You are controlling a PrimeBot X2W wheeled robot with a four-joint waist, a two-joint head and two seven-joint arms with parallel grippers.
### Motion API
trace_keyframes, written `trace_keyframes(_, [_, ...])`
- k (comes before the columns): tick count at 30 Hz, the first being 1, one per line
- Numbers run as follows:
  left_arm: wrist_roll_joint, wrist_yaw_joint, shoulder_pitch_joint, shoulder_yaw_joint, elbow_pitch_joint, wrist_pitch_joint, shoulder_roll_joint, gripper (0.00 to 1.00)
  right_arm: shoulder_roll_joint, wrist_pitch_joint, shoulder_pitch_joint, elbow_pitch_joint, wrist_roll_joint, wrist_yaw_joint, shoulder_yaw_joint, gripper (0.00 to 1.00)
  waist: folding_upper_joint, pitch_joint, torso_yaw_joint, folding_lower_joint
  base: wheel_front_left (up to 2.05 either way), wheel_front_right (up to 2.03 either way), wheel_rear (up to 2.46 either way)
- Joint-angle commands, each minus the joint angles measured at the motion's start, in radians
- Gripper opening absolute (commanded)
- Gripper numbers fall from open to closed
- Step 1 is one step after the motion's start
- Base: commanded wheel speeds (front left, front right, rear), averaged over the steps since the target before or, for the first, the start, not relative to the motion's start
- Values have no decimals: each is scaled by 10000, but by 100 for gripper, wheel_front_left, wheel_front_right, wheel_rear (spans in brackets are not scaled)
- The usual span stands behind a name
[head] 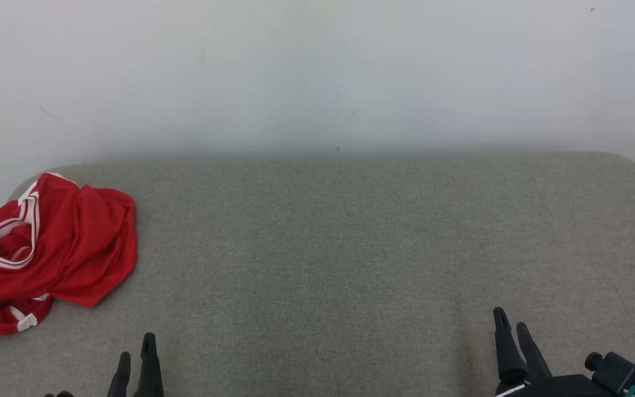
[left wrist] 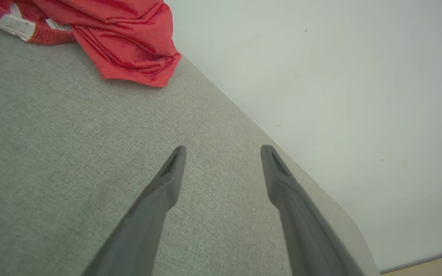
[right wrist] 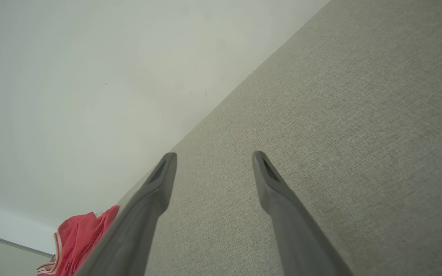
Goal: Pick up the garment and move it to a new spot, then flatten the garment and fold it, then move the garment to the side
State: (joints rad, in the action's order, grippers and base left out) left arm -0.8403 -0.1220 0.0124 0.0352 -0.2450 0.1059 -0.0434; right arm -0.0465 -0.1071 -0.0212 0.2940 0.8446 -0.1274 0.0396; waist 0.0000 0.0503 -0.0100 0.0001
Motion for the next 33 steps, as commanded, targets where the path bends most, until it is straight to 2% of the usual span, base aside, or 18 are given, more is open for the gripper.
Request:
trace_keyframes(1, [555,26,8,-57,151,129,-59,100,-36,-126,-129,-17,-487,-34,48,100,0,15,-10,-1,0,0,0])
trace_keyframes(21, [3577,-5,131,-190,172,639,-71,100,-43,-394,89,233,-3246,-40,-130,100,0,127,-21,-1,0,0,0])
trace_keyframes(33, [4750,-18,195,-223,-9,919,-74,100,-47,-318,211,142,-4423,-38,-17,100,0,221,-33,-1,0,0,0])
